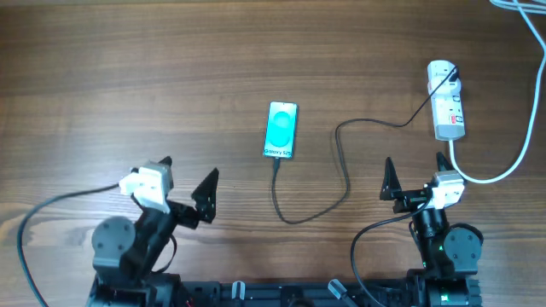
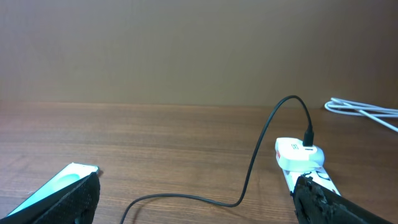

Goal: Plug charger to phone and switch on socket

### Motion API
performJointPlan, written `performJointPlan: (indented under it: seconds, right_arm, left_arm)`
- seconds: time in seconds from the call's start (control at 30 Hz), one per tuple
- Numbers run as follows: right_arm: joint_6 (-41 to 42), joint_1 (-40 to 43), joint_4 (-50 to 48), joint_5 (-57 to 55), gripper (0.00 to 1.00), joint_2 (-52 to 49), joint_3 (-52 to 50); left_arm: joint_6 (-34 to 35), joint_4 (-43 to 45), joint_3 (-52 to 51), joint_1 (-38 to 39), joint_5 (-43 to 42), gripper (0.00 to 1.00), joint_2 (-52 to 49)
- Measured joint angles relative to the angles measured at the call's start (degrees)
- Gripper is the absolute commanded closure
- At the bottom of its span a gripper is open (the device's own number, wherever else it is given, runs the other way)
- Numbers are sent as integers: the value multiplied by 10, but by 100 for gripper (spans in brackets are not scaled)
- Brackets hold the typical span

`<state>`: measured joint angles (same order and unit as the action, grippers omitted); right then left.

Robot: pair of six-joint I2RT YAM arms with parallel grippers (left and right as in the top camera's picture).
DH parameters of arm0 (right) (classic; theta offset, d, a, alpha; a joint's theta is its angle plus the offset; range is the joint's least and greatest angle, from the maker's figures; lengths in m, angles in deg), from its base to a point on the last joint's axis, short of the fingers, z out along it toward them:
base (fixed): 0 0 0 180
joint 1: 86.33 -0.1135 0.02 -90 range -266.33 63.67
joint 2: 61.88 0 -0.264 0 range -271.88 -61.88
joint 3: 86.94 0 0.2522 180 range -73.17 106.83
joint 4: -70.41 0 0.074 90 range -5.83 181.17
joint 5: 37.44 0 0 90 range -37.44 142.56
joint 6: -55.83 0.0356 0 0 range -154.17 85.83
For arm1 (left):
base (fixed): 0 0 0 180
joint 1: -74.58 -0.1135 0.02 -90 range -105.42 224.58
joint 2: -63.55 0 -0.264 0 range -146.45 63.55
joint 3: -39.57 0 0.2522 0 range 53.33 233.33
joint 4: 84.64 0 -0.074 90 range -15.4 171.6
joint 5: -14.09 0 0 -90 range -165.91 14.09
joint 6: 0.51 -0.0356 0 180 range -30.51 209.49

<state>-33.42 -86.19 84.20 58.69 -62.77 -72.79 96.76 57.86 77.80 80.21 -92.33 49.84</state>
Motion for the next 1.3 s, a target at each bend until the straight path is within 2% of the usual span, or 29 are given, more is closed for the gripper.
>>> performJointPlan:
  seconds: [0.57,1.3]
  right_arm:
    - [0,0,0,0,0,0,0]
    - [0,0,0,0,0,0,0]
  left_arm:
    - [-12,20,-89,-24,0,0,127]
    - [-12,310,-216,-26,19,0,129]
